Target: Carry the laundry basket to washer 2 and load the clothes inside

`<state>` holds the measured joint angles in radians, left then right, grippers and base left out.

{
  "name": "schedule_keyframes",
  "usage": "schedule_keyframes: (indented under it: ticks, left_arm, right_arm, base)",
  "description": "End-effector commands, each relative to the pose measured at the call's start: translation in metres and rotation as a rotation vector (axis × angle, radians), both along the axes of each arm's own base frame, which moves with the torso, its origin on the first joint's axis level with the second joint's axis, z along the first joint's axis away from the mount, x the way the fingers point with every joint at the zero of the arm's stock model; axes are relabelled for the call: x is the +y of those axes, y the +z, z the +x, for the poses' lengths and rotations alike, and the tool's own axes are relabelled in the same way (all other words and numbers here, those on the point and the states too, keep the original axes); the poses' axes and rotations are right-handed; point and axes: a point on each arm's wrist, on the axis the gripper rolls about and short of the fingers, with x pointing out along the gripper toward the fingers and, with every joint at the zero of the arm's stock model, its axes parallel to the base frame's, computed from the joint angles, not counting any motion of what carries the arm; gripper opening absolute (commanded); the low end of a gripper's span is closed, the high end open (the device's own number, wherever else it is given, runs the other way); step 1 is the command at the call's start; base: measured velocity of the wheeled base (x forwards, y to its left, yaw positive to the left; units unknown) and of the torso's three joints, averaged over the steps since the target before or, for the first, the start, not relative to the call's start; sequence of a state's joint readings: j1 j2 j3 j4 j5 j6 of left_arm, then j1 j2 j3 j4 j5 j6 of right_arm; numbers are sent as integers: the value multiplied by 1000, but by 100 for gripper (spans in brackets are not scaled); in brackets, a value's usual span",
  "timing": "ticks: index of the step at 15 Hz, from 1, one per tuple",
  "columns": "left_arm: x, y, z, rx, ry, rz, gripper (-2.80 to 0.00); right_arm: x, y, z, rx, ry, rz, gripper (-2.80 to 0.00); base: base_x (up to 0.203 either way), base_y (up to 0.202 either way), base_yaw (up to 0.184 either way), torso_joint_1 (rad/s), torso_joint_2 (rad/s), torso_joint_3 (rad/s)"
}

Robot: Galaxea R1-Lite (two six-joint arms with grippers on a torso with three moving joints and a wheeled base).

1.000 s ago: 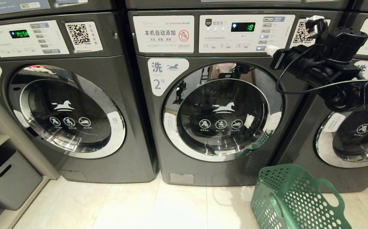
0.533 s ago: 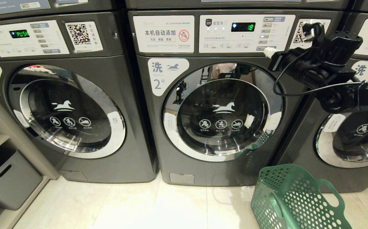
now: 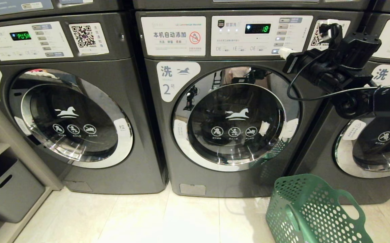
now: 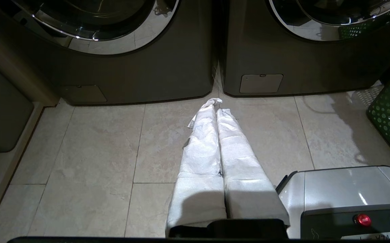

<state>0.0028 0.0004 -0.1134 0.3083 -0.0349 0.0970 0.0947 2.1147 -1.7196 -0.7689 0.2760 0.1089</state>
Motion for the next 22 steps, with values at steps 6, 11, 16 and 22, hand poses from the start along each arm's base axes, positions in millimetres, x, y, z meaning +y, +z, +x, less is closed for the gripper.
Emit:
schedule_keyframes:
  ticks: [6,11,16,22]
  left_arm:
    - [0,0,0,-2,0,0,-280]
    - [0,0,0,0,0,0,-280]
    - [0,0,0,0,0,0,-280]
    - [0,0,0,1,0,0,-280]
  right_arm:
    - [2,-5,9,-3,2,0,-280]
    - [2,-4,16,-26,-1,3,-280]
    - [2,-10,21,-15,-3,1,-280]
    - [2,-6,17,-18,-15,5,-280]
  base:
    - [0,0,0,0,0,0]
    - [0,0,0,0,0,0]
    - [0,0,0,0,0,0]
    - [0,0,0,0,0,0]
